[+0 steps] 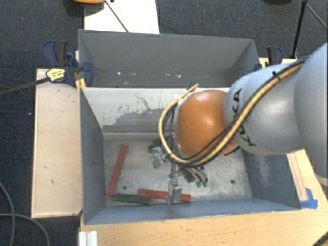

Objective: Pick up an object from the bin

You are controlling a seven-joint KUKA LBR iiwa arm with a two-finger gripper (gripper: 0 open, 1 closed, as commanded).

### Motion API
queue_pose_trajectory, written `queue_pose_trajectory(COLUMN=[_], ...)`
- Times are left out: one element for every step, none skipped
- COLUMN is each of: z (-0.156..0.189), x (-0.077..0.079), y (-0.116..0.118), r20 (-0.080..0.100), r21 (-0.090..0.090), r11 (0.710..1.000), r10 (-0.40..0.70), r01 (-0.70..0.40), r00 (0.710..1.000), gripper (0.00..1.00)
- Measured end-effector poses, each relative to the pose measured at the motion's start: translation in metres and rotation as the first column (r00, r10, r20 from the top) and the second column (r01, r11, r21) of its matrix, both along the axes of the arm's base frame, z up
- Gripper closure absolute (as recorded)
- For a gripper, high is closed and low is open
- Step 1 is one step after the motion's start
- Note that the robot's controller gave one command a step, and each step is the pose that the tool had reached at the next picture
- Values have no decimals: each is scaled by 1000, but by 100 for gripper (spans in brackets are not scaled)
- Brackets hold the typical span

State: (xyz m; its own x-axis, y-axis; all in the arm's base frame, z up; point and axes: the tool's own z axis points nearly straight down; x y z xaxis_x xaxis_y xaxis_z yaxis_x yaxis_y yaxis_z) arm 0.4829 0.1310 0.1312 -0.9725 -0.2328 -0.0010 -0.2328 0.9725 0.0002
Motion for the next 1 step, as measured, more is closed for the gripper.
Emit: queue_pose_trajectory(z=[-62], x=[-2], y=[5], r20=[6], r21=[2], r11=[998], r10=[-58], r01=[58], r00=[998], gripper=[0])
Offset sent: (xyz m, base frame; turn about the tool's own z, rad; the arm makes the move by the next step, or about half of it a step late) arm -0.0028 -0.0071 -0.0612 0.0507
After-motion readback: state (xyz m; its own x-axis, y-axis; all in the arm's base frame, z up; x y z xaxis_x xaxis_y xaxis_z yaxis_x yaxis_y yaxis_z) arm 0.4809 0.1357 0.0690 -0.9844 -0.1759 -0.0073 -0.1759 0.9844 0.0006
